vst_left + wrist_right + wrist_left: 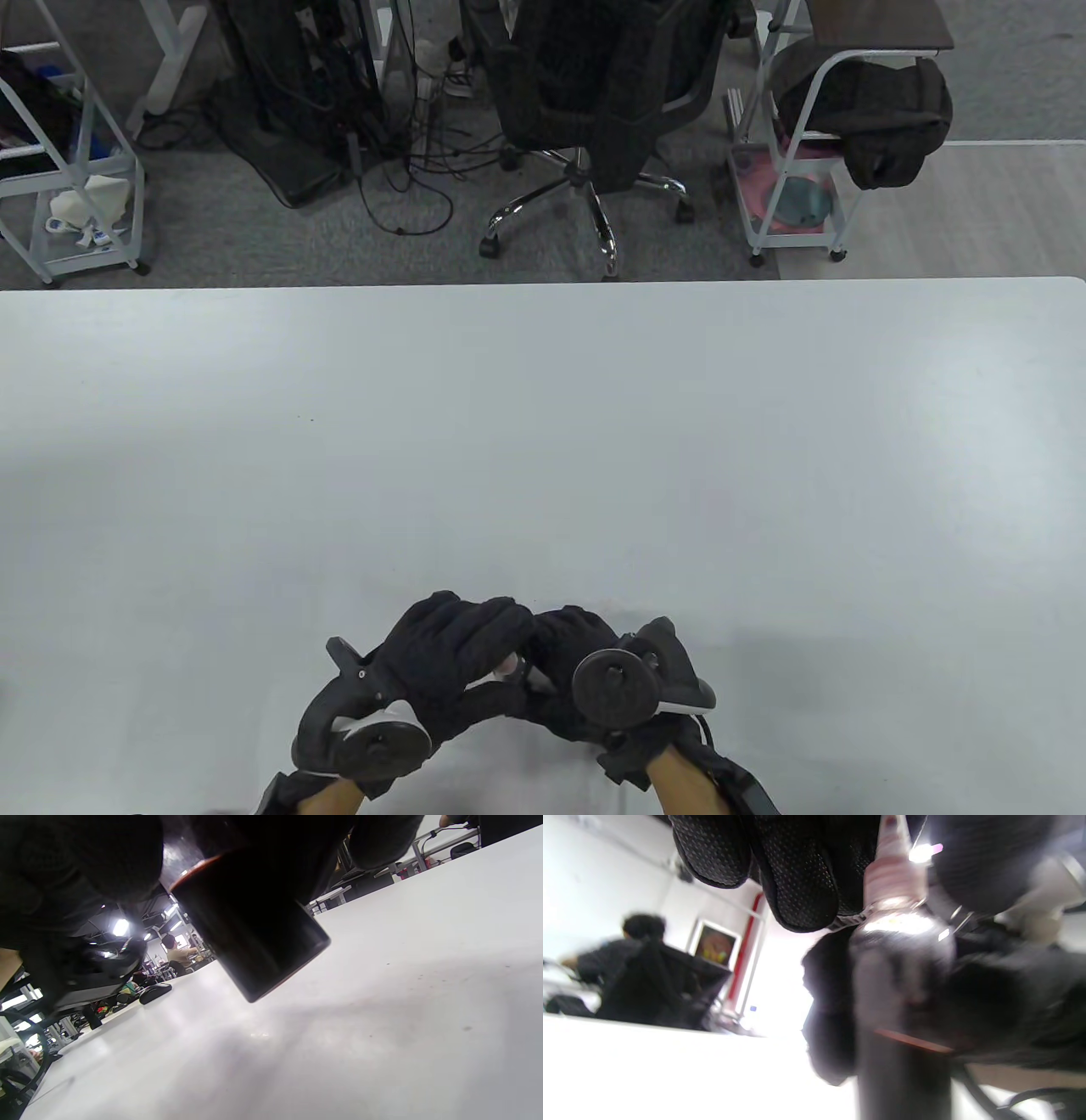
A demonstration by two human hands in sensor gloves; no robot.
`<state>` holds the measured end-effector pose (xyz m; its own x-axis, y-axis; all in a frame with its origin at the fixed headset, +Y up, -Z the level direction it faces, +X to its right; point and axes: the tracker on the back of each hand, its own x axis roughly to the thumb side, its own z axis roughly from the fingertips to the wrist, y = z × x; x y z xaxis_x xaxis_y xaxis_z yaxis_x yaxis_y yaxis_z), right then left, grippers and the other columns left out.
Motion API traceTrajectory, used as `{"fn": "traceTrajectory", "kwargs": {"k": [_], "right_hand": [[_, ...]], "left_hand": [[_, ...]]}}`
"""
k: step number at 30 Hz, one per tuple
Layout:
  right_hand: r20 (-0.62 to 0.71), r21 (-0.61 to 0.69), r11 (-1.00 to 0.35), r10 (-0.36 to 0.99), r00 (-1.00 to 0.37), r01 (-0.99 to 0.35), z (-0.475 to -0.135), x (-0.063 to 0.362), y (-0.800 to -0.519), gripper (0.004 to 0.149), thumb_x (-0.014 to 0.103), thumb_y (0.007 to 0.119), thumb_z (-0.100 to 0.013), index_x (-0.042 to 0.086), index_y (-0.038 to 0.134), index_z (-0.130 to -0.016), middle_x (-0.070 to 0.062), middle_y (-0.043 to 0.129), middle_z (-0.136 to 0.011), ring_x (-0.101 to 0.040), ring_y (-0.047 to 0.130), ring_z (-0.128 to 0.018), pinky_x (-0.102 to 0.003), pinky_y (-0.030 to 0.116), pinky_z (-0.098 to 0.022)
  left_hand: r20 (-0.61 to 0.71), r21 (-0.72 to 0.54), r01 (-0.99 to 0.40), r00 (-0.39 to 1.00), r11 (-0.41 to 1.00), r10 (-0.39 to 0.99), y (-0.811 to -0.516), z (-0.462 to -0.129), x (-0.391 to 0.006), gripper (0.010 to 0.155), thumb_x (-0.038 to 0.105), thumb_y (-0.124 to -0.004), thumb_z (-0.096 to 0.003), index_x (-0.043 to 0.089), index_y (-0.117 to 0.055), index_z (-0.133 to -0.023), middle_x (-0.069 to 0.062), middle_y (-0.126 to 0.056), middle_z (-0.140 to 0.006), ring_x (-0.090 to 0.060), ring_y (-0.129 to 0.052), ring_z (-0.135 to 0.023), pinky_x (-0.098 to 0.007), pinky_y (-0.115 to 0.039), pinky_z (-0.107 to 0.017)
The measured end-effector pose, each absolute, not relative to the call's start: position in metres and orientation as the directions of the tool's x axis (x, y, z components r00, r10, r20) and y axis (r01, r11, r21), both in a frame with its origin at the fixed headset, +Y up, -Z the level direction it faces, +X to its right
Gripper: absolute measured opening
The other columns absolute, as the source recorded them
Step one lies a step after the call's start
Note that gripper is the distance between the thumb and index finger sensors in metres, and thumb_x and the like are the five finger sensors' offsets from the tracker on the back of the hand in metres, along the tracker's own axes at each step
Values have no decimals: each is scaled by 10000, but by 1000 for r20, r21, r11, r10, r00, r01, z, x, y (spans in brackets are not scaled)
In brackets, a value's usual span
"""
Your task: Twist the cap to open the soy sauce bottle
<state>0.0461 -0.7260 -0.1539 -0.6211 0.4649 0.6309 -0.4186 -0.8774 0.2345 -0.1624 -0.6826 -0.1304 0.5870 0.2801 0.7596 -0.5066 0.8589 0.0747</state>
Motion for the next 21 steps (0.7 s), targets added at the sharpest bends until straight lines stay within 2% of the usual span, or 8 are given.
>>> {"fn": "traceTrajectory", "kwargs": {"k": [2, 4, 8, 12, 14, 17, 19, 21], "right_hand": [[623, 236, -876, 468, -626, -421, -155, 49, -726, 709, 569, 785, -558, 227, 538, -1129, -33, 736, -1084, -333, 813, -1005, -626, 605, -753], [624, 225, -882, 457, -634, -414, -155, 51, -726, 708, 567, 790, -557, 230, 542, -1128, -31, 745, -1076, -334, 813, -1004, -626, 605, -753], [636, 218, -891, 440, -634, -399, -153, 50, -725, 706, 568, 788, -558, 225, 548, -1126, -34, 754, -1069, -328, 823, -998, -624, 609, -752], [645, 217, -896, 429, -633, -387, -152, 45, -726, 708, 571, 784, -559, 222, 546, -1127, -35, 752, -1070, -326, 825, -995, -623, 609, -752], [639, 216, -898, 427, -640, -384, -155, 44, -727, 711, 574, 780, -559, 222, 542, -1129, -35, 751, -1070, -323, 825, -995, -620, 611, -753], [629, 218, -888, 445, -637, -405, -158, 46, -727, 712, 574, 780, -559, 224, 538, -1129, -34, 747, -1072, -325, 823, -997, -620, 610, -753], [623, 217, -881, 456, -635, -420, -160, 49, -727, 712, 573, 782, -558, 225, 538, -1129, -36, 751, -1069, -322, 825, -996, -621, 610, -753], [625, 218, -885, 451, -638, -412, -160, 50, -727, 710, 567, 793, -557, 227, 543, -1128, -35, 750, -1072, -328, 820, -999, -624, 608, -753]], "left_hand": [[763, 13, -496, 566, 868, 312, -680, -132, -163, 617, 374, -910, -456, 349, -700, -1035, 33, -867, -1001, -172, -1013, -715, -495, -772, -672], [758, 26, -486, 579, 873, 300, -681, -131, -162, 608, 337, -917, -454, 345, -711, -1026, 39, -879, -985, -163, -1020, -682, -487, -781, -664], [734, 105, -445, 638, 889, 233, -682, -130, -158, 566, 500, -837, -462, 326, -753, -994, -17, -917, -894, -185, -1003, -594, -505, -776, -647], [685, 270, -421, 716, 866, 134, -684, -126, -159, 575, 651, -778, -436, 306, -847, -891, 51, -997, -710, -184, -1035, -504, -496, -811, -611], [676, 293, -404, 729, 866, 111, -685, -126, -158, 596, 665, -753, -436, 306, -840, -903, 40, -988, -758, -199, -1037, -542, -505, -804, -615], [738, 191, -413, 659, 890, 147, -683, -128, -157, 663, 588, -817, -443, 367, -668, -1050, 3, -789, -1069, -245, -954, -828, -556, -720, -694], [766, 152, -403, 625, 903, 150, -681, -128, -156, 649, 465, -892, -447, 387, -659, -1048, -2, -719, -1124, -235, -933, -870, -547, -709, -709], [759, 172, -333, 645, 927, 91, -678, -127, -155, 580, 382, -918, -451, 396, -727, -999, 34, -796, -1066, -194, -979, -806, -526, -729, -703]]}}
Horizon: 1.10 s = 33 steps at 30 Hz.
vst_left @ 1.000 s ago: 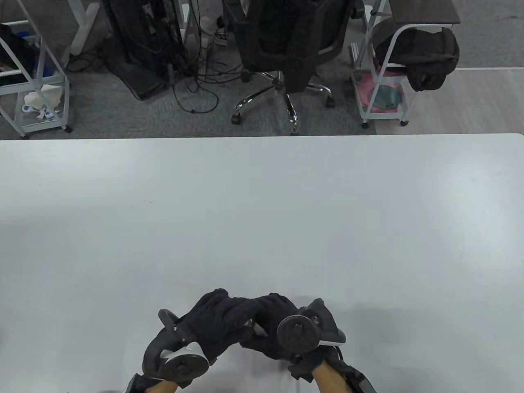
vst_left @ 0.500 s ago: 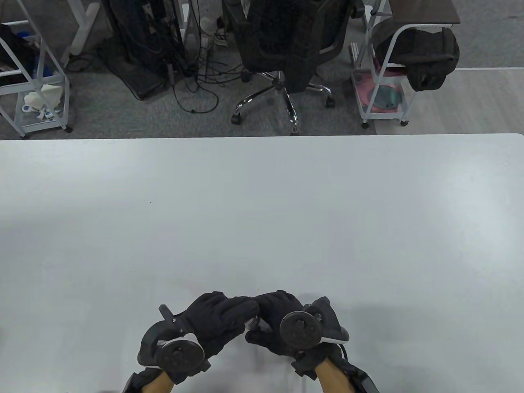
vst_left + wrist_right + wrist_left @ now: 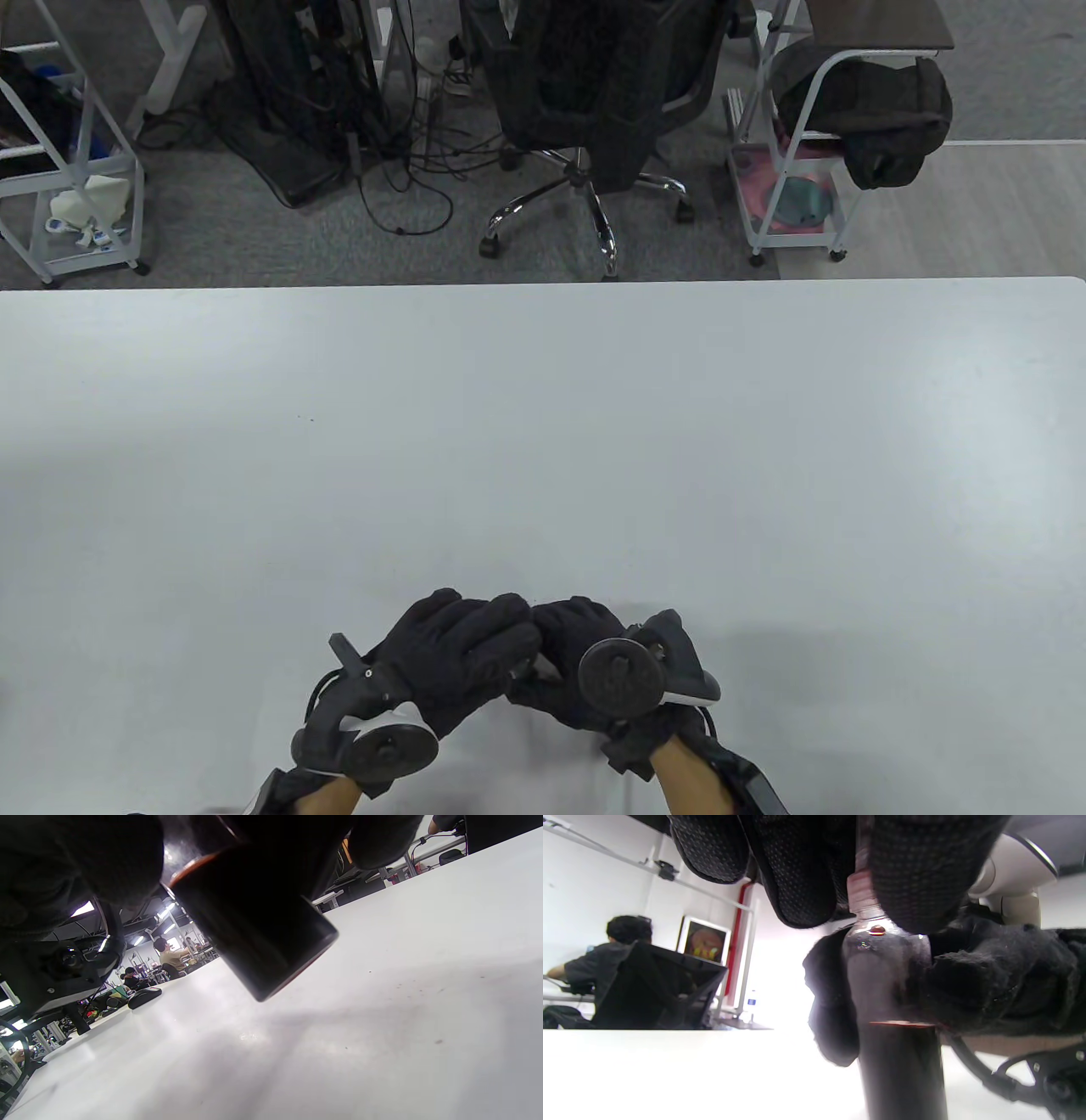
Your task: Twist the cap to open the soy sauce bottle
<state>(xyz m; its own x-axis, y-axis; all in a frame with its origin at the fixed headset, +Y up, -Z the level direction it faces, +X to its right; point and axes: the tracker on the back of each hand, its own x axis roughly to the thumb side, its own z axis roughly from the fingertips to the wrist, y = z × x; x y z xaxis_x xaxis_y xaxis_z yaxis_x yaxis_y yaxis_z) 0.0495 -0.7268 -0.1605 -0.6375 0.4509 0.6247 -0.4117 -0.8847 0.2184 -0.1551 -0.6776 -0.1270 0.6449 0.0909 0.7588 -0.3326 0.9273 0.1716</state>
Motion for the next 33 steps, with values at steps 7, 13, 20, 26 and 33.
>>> {"fn": "traceTrajectory", "kwargs": {"k": [7, 13, 20, 26, 33], "right_hand": [[637, 215, -907, 412, -652, -363, -159, 46, -728, 714, 570, 792, -554, 221, 549, -1128, -31, 755, -1068, -325, 831, -989, -621, 611, -753], [647, 211, -923, 378, -662, -321, -158, 41, -731, 714, 567, 798, -551, 229, 546, -1127, -27, 758, -1066, -319, 831, -992, -620, 612, -754], [624, 197, -903, 415, -662, -381, -161, 49, -727, 715, 567, 795, -555, 227, 537, -1129, -31, 750, -1071, -320, 827, -994, -620, 611, -753], [639, 199, -912, 398, -658, -358, -159, 45, -727, 719, 568, 798, -552, 226, 540, -1129, -30, 754, -1067, -320, 828, -993, -619, 612, -754], [656, 183, -923, 372, -657, -339, -156, 40, -726, 720, 572, 805, -547, 236, 541, -1126, -25, 754, -1067, -319, 828, -994, -620, 610, -754]], "left_hand": [[702, 203, -269, 710, 941, 51, -683, -131, -154, 591, 553, -782, -468, 247, -792, -974, 6, -980, -792, -195, -1042, -578, -521, -779, -642], [658, 243, -283, 751, 928, 57, -688, -131, -151, 600, 665, -761, -443, 238, -917, -835, 23, -1047, -612, -203, -1067, -437, -503, -823, -579], [746, 159, -285, 662, 945, 74, -687, -130, -151, 600, 479, -879, -455, 378, -708, -1022, -38, -737, -1093, -222, -954, -801, -541, -723, -699], [737, 169, -230, 675, 958, 32, -680, -127, -150, 548, 385, -907, -449, 344, -769, -978, -10, -875, -961, -175, -1018, -660, -521, -761, -673], [657, 218, -304, 748, 927, 91, -681, -130, -154, 604, 642, -787, -470, 170, -946, -812, 19, -1063, -531, -194, -1069, -329, -484, -860, -531]]}}
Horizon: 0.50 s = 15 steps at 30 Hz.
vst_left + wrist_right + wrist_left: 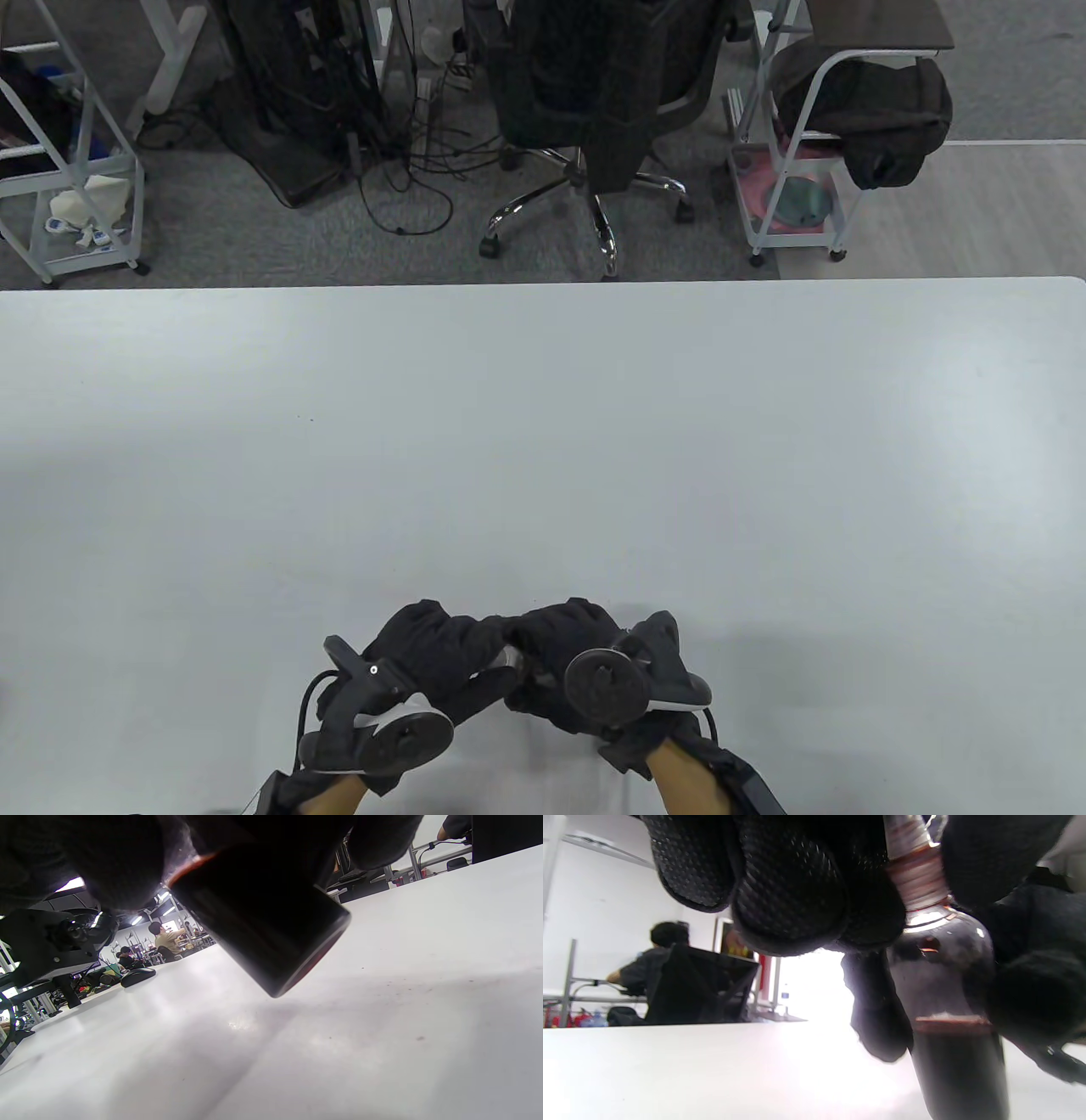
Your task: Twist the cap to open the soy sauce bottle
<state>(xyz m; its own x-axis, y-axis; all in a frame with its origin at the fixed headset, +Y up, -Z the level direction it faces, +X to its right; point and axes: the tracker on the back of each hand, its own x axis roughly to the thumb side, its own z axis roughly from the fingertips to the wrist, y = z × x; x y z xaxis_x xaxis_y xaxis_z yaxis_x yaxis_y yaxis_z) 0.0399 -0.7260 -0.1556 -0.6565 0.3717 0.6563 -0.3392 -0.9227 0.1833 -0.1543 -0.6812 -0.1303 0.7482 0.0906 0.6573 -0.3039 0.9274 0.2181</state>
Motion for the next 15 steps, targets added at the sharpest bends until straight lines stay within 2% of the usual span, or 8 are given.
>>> {"fn": "traceTrajectory", "kwargs": {"k": [3, 6, 9, 12, 15], "right_hand": [[669, 171, -926, 359, -651, -336, -153, 36, -724, 723, 574, 804, -546, 236, 538, -1127, -24, 746, -1074, -316, 830, -993, -619, 611, -754], [674, 139, -943, 314, -669, -302, -152, 34, -724, 718, 570, 807, -545, 238, 539, -1123, -23, 752, -1069, -314, 831, -994, -617, 613, -755], [661, 158, -938, 333, -673, -308, -155, 37, -727, 717, 569, 809, -544, 244, 537, -1121, -21, 753, -1070, -310, 830, -997, -615, 614, -755], [630, 178, -920, 379, -678, -349, -160, 43, -728, 720, 575, 812, -541, 249, 535, -1120, -16, 746, -1079, -306, 833, -997, -611, 619, -753], [596, 187, -904, 415, -688, -383, -166, 50, -730, 717, 578, 815, -540, 260, 532, -1117, -16, 755, -1076, -294, 842, -992, -601, 628, -752]], "left_hand": [[614, 290, -314, 786, 904, 76, -680, -129, -157, 612, 698, -763, -464, 183, -1026, -663, 37, -1076, -360, -165, -1058, -192, -447, -894, -466], [560, 326, -369, 817, 870, 137, -677, -129, -162, 616, 712, -733, -479, 197, -1070, -515, 47, -1057, -217, -155, -1022, -81, -427, -910, -410], [566, 305, -431, 799, 849, 203, -676, -132, -169, 613, 712, -738, -477, 199, -1064, -552, 39, -1067, -259, -161, -1034, -111, -433, -903, -425], [523, 329, -392, 833, 859, 180, -679, -137, -174, 611, 708, -743, -475, 197, -1050, -611, 36, -1082, -316, -150, -1048, -139, -434, -899, -438], [515, 284, -386, 834, 877, 200, -684, -143, -178, 607, 684, -756, -476, 185, -1024, -697, 13, -1092, -416, -172, -1063, -204, -458, -881, -468]]}}
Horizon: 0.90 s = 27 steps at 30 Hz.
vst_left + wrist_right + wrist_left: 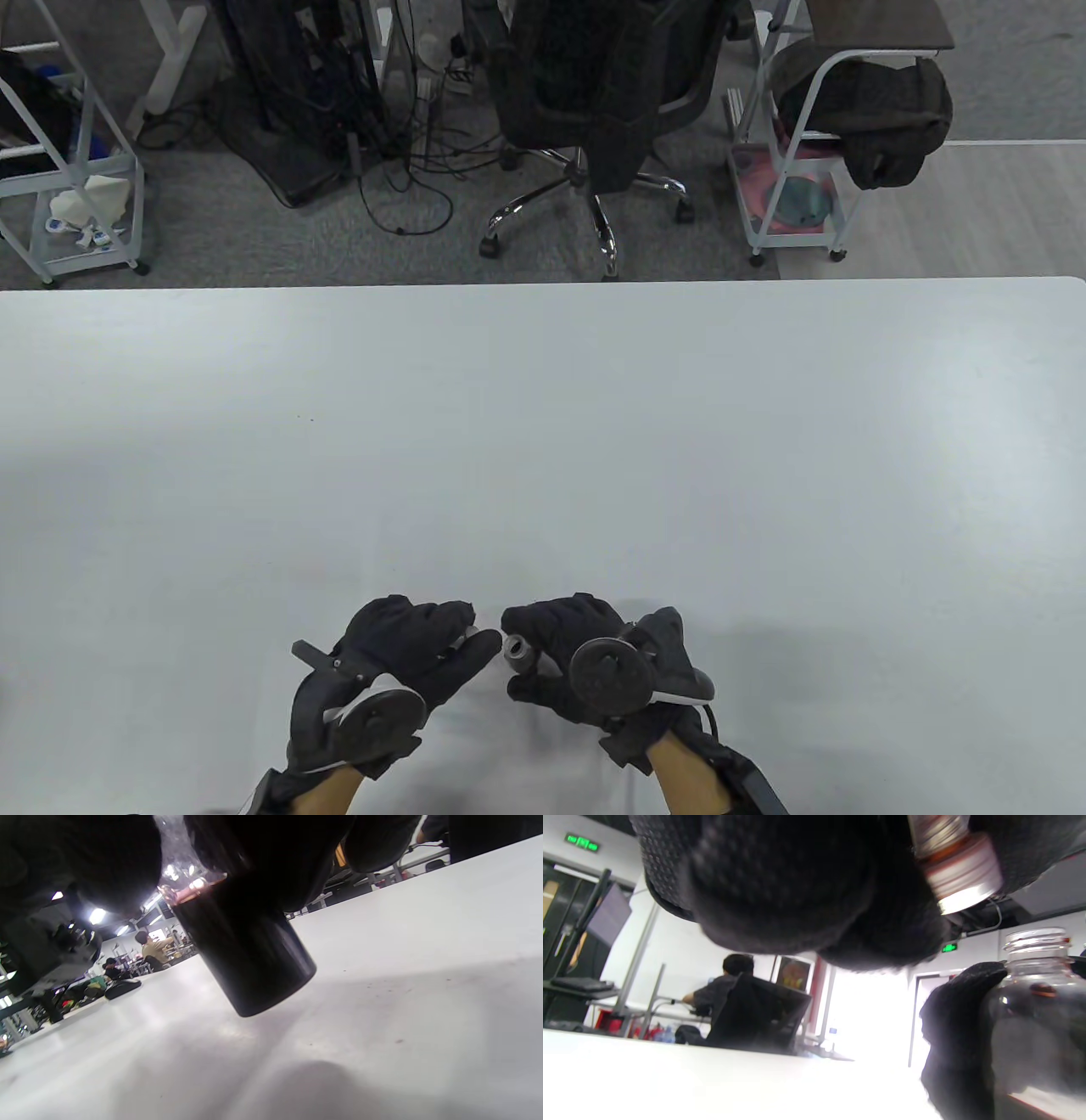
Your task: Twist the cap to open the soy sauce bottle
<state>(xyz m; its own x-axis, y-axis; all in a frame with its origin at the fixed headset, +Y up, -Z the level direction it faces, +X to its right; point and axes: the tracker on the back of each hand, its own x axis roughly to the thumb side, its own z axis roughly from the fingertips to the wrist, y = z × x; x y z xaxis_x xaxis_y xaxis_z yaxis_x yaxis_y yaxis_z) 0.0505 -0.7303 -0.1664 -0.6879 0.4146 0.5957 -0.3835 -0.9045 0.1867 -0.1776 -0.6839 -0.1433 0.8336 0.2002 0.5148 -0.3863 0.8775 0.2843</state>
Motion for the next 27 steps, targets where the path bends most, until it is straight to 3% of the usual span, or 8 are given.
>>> {"fn": "traceTrajectory", "kwargs": {"k": [6, 21, 27], "right_hand": [[503, 198, -866, 492, -711, -459, -181, 70, -739, 721, 571, 831, -533, 274, 528, -1116, -18, 757, -1085, -275, 897, -934, -562, 665, -741], [436, 232, -867, 497, -750, -440, -192, 79, -750, 735, 538, 855, -529, 262, 518, -1120, -28, 734, -1105, -275, 889, -969, -544, 676, -744], [443, 247, -874, 486, -753, -419, -191, 79, -749, 866, 585, 833, -524, 232, 402, -1186, -85, 639, -1172, -340, 793, -1045, -605, 620, -754]], "left_hand": [[479, 227, -325, 858, 918, 185, -693, -156, -184, 591, 628, -800, -473, 170, -981, -800, 10, -1086, -498, -183, -1071, -261, -475, -864, -498], [455, 87, -178, 882, 980, 120, -713, -173, -184, 519, 491, -843, -491, 270, -881, -959, -87, -1003, -807, -265, -1061, -531, -565, -778, -596], [461, 64, -71, 887, 995, 34, -724, -178, -176, 564, 465, -913, -458, 259, -828, -976, -81, -945, -876, -253, -1037, -599, -567, -758, -623]]}}
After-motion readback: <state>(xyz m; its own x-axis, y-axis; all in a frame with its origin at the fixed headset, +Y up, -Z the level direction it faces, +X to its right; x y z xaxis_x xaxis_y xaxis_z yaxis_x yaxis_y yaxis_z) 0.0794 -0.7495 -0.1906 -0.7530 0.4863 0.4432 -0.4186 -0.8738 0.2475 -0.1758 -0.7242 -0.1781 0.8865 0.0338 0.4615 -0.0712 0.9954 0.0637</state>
